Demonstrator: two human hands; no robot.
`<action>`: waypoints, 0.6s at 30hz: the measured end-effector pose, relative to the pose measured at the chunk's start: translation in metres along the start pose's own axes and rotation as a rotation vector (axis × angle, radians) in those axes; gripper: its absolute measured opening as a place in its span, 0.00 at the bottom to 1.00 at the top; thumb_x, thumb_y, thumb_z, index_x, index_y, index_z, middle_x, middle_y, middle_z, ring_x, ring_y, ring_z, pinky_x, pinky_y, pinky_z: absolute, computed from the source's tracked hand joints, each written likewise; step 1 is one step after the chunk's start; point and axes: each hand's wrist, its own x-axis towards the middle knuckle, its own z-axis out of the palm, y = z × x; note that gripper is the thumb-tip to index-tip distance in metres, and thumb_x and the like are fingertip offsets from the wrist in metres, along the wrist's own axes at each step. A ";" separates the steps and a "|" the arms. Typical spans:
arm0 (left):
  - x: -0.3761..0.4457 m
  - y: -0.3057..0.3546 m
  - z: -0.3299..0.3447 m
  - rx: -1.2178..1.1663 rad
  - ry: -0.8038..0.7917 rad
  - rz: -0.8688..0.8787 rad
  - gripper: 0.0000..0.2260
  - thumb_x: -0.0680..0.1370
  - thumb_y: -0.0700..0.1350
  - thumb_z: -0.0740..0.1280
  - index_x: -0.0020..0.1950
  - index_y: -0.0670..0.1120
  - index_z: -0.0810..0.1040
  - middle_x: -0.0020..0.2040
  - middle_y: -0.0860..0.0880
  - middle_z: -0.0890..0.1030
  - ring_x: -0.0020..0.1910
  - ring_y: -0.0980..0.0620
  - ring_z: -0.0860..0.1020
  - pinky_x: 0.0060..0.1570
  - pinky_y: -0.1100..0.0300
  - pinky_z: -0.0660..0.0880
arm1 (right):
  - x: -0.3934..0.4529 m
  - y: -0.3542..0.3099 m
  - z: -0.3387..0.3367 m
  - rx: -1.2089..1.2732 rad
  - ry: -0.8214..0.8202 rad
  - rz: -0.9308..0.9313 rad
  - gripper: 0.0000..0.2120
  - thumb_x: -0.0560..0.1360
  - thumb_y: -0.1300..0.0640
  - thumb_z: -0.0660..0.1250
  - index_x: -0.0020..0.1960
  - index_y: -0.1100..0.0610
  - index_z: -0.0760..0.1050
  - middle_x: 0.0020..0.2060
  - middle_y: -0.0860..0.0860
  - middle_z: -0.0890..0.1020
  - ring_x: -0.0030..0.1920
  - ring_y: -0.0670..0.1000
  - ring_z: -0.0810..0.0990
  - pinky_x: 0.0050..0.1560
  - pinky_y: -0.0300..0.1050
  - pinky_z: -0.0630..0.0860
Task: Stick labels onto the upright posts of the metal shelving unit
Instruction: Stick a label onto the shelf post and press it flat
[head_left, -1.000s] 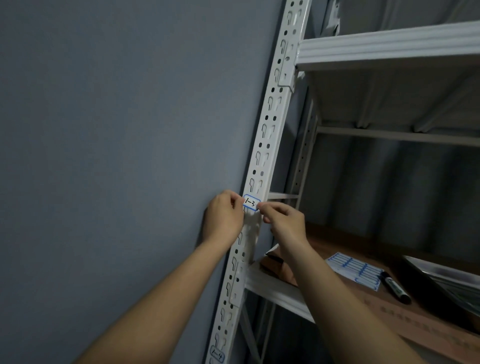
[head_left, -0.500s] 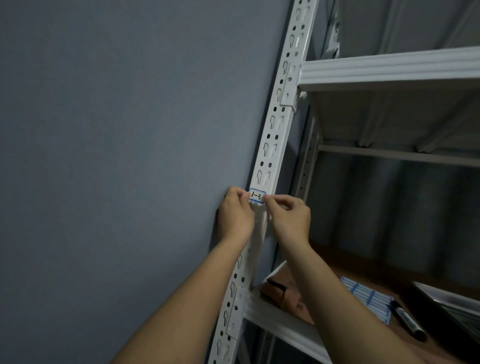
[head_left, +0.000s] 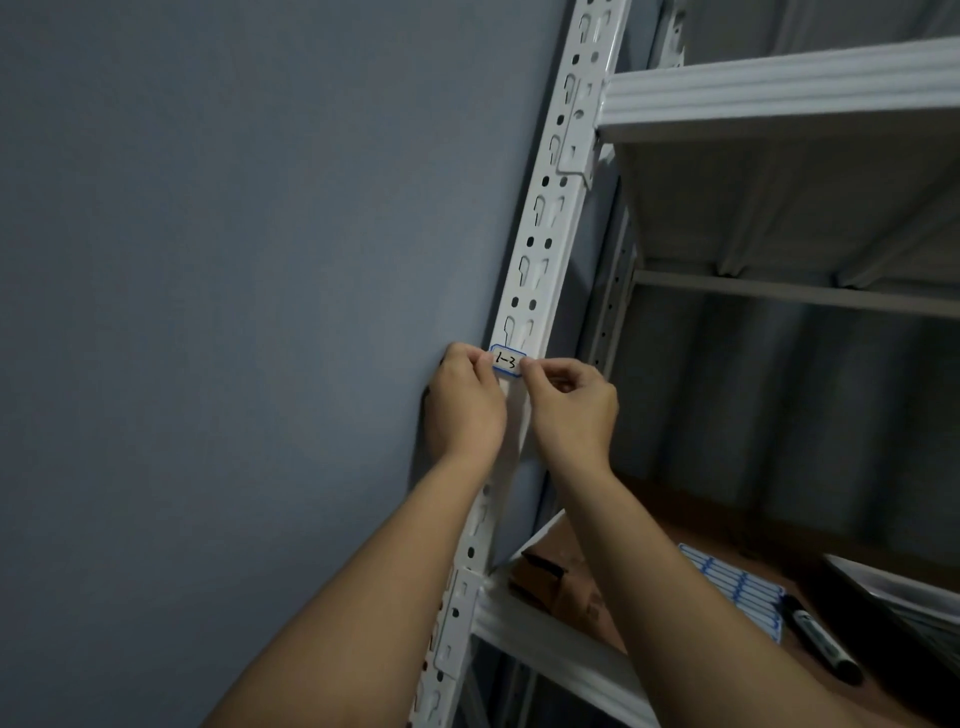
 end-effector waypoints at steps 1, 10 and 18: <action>0.000 0.000 0.000 -0.002 -0.001 -0.001 0.08 0.81 0.45 0.59 0.49 0.43 0.75 0.48 0.44 0.82 0.47 0.43 0.78 0.43 0.56 0.71 | 0.000 0.000 0.000 -0.011 -0.003 0.000 0.09 0.73 0.53 0.71 0.35 0.46 0.77 0.43 0.51 0.82 0.43 0.46 0.81 0.51 0.53 0.79; 0.000 0.001 -0.001 0.031 -0.005 -0.011 0.08 0.81 0.45 0.60 0.50 0.42 0.75 0.48 0.45 0.82 0.47 0.45 0.79 0.38 0.61 0.66 | 0.004 -0.004 0.002 -0.127 0.020 -0.023 0.11 0.73 0.51 0.71 0.33 0.45 0.74 0.43 0.48 0.81 0.42 0.45 0.80 0.47 0.51 0.80; -0.001 0.002 0.000 0.035 -0.018 -0.011 0.08 0.81 0.45 0.60 0.50 0.42 0.76 0.49 0.45 0.82 0.48 0.44 0.78 0.43 0.57 0.70 | 0.003 -0.005 0.000 -0.236 0.026 -0.079 0.06 0.73 0.52 0.71 0.38 0.49 0.77 0.44 0.48 0.81 0.41 0.44 0.79 0.45 0.45 0.78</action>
